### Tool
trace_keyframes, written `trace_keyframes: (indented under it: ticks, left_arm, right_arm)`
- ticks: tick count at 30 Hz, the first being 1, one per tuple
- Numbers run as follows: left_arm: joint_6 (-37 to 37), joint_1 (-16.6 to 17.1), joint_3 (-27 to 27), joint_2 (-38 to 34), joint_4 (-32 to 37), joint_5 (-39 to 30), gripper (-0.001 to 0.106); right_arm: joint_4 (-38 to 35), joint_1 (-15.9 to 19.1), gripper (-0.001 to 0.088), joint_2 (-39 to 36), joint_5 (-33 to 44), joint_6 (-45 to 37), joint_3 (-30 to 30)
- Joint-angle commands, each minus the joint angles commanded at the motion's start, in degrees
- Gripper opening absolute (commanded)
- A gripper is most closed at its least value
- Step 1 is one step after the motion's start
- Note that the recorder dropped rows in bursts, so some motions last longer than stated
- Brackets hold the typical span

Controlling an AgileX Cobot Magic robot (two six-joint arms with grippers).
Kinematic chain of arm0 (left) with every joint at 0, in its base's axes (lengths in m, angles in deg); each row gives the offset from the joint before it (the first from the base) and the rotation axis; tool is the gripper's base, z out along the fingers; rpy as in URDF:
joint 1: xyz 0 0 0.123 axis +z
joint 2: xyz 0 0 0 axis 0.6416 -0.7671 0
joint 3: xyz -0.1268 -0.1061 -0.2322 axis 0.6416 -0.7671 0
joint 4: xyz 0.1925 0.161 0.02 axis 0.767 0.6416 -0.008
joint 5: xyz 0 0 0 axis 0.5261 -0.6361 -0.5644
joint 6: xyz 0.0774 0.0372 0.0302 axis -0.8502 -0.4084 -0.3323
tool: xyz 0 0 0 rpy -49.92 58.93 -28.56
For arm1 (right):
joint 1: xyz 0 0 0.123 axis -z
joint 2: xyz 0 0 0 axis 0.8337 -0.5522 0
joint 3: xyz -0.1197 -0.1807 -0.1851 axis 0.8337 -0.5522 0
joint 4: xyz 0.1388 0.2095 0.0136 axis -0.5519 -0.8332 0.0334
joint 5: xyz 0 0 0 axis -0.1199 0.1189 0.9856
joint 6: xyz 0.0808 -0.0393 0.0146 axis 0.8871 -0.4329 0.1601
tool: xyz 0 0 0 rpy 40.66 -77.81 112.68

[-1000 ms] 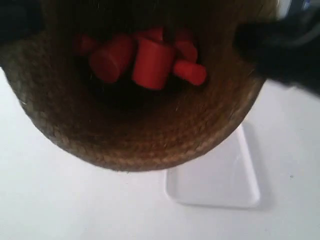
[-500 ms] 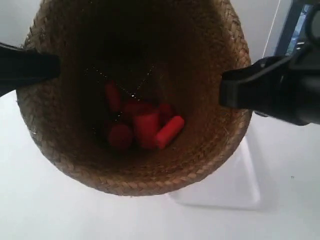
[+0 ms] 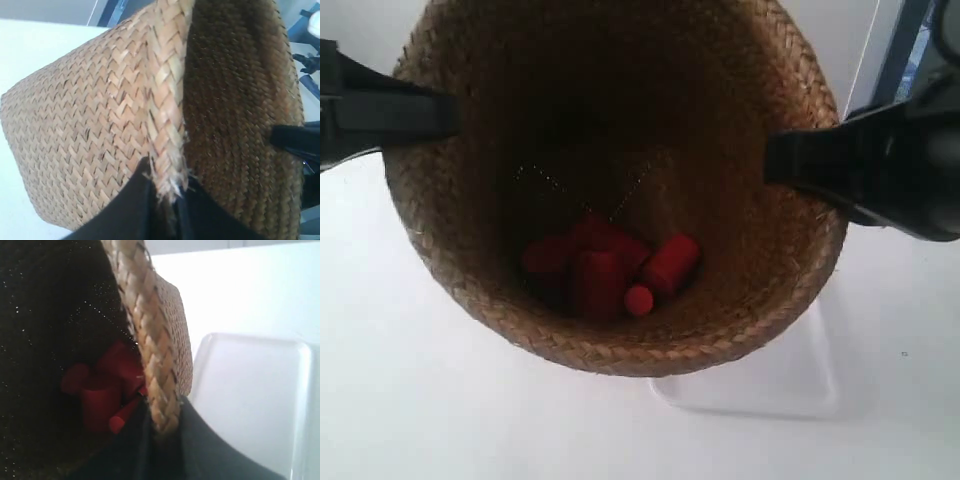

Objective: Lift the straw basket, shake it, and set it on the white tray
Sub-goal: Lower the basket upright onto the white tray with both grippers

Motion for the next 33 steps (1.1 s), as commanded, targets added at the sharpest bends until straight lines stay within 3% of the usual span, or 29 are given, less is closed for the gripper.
trace_keyframes:
  ticks: [4,8,12,17,19,23,28,33]
  left_arm:
    - [1.1,0.0,6.3,-6.6,0.1,-7.0,0.0]
    - [1.9,0.0,11.9,-10.4,1.0,-8.8,0.0]
    - [6.4,0.0,15.5,-11.6,5.2,-8.6,0.0]
    - [8.7,0.0,16.1,-13.3,4.8,-9.6,0.0]
    - [9.5,0.0,16.1,-14.4,4.7,-9.8,0.0]
    - [9.6,-0.8,16.1,-17.2,4.0,-9.7,0.0]
    - [9.6,-6.3,16.3,-21.5,3.9,-5.1,0.0]
    - [9.6,-8.9,19.4,-26.7,3.9,-3.8,0.0]
  right_arm:
    - [-6.3,0.7,0.0,-6.0,6.0,-9.5,7.9]
    - [-7.9,4.9,0.0,-8.1,9.7,-13.0,14.8]
    - [-9.9,13.4,0.0,-8.2,13.5,-18.6,18.8]
    - [-30.2,25.0,0.0,-12.5,18.7,-35.3,19.2]
    - [-33.9,28.8,0.0,-14.6,20.1,-36.9,19.2]
    - [-34.4,34.8,0.0,-16.8,24.2,-39.7,19.2]
    - [-34.3,41.1,0.0,-17.3,24.4,-43.0,19.2]
    - [-33.0,43.7,0.0,-17.2,24.4,-43.3,18.9]
